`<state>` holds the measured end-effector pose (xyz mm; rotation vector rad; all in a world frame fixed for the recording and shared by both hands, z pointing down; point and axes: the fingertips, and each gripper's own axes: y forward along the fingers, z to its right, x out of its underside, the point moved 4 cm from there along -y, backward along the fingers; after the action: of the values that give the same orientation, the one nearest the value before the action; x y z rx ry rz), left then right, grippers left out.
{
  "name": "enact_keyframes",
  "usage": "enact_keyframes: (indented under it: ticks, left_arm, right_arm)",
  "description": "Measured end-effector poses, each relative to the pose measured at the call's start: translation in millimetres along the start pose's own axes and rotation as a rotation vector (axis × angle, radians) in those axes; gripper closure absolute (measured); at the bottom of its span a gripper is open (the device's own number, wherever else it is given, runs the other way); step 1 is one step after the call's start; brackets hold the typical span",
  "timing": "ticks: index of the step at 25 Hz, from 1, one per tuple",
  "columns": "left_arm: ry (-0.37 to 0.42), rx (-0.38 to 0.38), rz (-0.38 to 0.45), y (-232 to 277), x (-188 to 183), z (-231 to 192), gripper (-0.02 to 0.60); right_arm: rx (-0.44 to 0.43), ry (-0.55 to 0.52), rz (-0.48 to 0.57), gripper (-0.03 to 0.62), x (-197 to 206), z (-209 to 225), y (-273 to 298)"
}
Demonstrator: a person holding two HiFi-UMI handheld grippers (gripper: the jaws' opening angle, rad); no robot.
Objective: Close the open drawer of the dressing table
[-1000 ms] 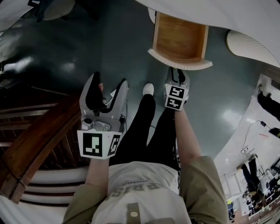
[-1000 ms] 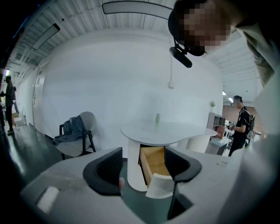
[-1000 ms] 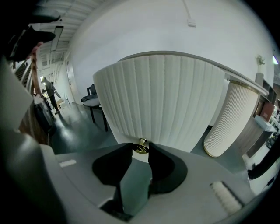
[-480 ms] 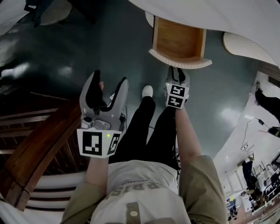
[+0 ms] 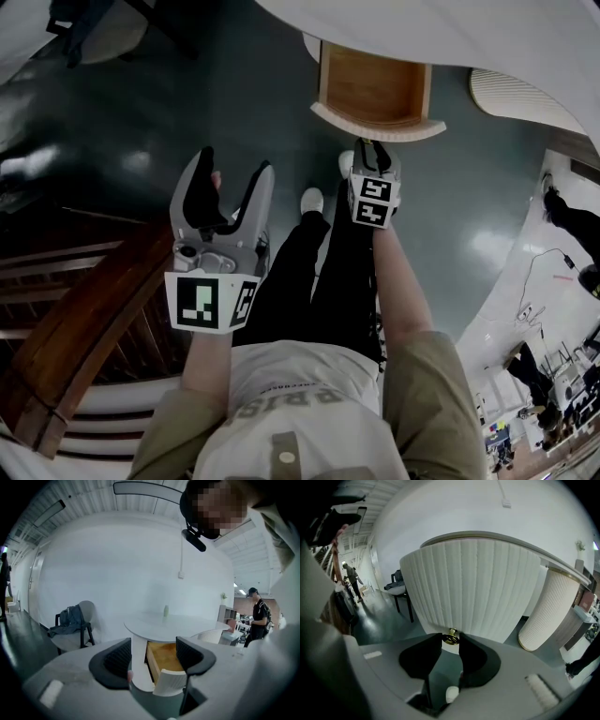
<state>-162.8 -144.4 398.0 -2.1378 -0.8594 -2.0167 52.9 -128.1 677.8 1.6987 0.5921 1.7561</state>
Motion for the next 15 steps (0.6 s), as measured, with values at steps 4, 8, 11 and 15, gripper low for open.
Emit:
enact_keyframes:
  ticks: [4, 8, 11, 15]
  left_arm:
    - [0.000, -0.012, 0.010, 3, -1, 5, 0.268]
    - [0.004, -0.015, 0.017, 4, -6, 8, 0.268]
    - [0.001, -0.018, 0.024, 5, -7, 10, 0.268]
    - [-0.002, -0.020, 0.025, 7, -5, 13, 0.268]
  right_arm:
    - [-0.005, 0.001, 0.002, 0.476, -1, 2, 2]
    - [-0.008, 0.008, -0.007, 0.476, -6, 0, 5]
    - [-0.007, 0.008, -0.008, 0.476, -8, 1, 8]
    - [-0.010, 0.004, 0.003, 0.476, -12, 4, 12]
